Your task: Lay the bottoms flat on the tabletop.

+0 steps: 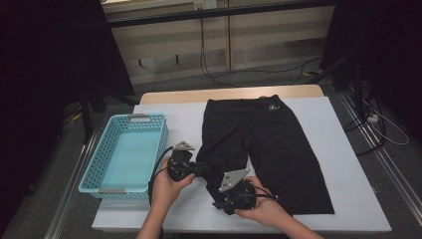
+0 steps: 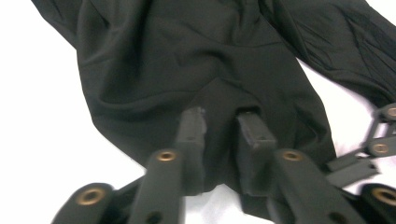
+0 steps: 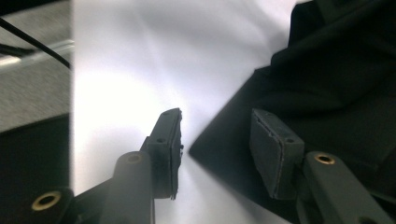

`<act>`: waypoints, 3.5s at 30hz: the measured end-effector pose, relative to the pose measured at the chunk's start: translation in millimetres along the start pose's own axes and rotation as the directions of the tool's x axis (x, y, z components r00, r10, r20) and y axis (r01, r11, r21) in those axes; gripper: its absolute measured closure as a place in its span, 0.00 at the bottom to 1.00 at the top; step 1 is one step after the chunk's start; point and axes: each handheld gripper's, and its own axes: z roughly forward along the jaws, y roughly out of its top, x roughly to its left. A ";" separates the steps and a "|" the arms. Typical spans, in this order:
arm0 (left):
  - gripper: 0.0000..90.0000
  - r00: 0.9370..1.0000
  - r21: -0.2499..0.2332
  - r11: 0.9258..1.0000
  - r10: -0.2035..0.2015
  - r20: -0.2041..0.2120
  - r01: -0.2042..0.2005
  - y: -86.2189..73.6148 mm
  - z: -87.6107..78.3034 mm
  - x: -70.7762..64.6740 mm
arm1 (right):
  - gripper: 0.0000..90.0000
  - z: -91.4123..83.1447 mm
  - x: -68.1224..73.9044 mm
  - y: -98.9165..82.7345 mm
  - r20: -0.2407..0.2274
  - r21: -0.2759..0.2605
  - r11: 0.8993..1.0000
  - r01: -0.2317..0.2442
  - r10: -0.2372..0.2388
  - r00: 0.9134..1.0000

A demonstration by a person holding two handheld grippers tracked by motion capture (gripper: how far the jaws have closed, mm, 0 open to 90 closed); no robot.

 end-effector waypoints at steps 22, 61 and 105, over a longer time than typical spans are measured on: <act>0.74 0.994 -0.029 0.999 0.022 -0.107 -0.025 -3.9 18.2 5.1 | 0.96 -50.5 -44.9 -29.2 -0.011 -0.070 0.982 -0.176 0.176 0.984; 0.88 0.996 -0.033 0.999 0.011 -0.093 -0.014 -8.4 29.9 3.5 | 0.66 -6.4 -28.7 16.3 0.128 -0.101 0.994 0.026 -0.013 0.992; 0.88 0.984 -0.020 0.999 -0.029 -0.178 0.025 -16.8 15.9 12.8 | 1.00 -30.7 -70.6 -18.7 0.185 -0.096 0.972 -0.215 0.230 0.955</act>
